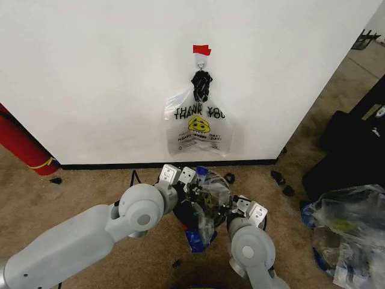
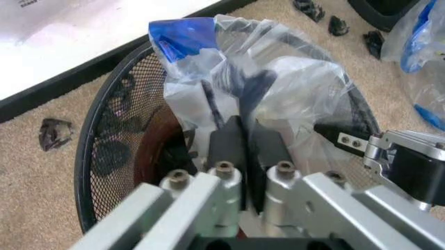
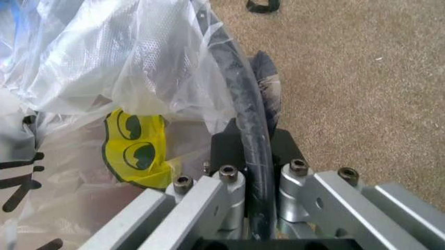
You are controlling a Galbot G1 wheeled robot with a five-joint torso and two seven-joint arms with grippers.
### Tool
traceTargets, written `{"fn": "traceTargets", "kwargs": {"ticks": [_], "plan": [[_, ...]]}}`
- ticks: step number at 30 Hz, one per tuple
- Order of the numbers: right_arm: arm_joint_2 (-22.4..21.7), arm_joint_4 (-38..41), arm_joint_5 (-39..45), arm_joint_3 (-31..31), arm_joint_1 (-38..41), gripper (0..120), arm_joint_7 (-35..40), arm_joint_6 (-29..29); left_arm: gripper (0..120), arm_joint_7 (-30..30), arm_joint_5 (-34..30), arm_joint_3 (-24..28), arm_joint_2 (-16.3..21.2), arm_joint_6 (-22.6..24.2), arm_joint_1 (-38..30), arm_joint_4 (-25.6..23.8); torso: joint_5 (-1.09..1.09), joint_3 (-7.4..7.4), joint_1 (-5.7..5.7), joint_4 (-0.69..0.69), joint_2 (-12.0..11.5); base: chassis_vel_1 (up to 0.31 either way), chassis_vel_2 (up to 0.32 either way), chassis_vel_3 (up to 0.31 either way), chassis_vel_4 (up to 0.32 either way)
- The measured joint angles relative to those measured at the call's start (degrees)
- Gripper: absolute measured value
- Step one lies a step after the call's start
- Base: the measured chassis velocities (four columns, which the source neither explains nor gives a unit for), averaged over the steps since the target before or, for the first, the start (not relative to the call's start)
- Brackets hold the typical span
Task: Pick up the garbage bag from the wall and place it over the trash bin.
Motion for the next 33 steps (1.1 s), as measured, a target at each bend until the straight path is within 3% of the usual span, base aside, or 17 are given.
{"fn": "traceTargets", "kwargs": {"ticks": [9,15,20,33], "plan": [[0.1,0.4,-0.1,0.3,-0.5,0,-0.3,0.0,0,0.0,-0.7,-2.1,0.5,-0.5,0.4,0.1,0.0,0.0,0.0,0.0,0.0,0.0,0.0,0.0,0.0],[-0.3,1.2,0.8,0.9,-1.2,0,-0.7,0.2,0,0.7,-1.0,-5.2,3.3,-0.4,2.1,0.2,-0.01,0.0,0.0,0.0,0.0,0.0,0.0,0.0,0.0],[-1.4,2.4,2.3,2.0,-2.0,0,-1.0,0.3,0,2.3,-0.7,-11.7,7.0,-0.4,7.6,-0.6,0.0,0.0,-0.01,0.01,0.0,0.0,0.0,0.0,0.0],[-2.2,4.6,6.4,1.9,-3.2,0,-2.5,0.4,0,6.4,1.1,-21.5,10.6,-0.5,18.4,0.1,0.0,0.0,-0.01,0.02,0.0,0.0,0.0,0.0,0.0]]}}
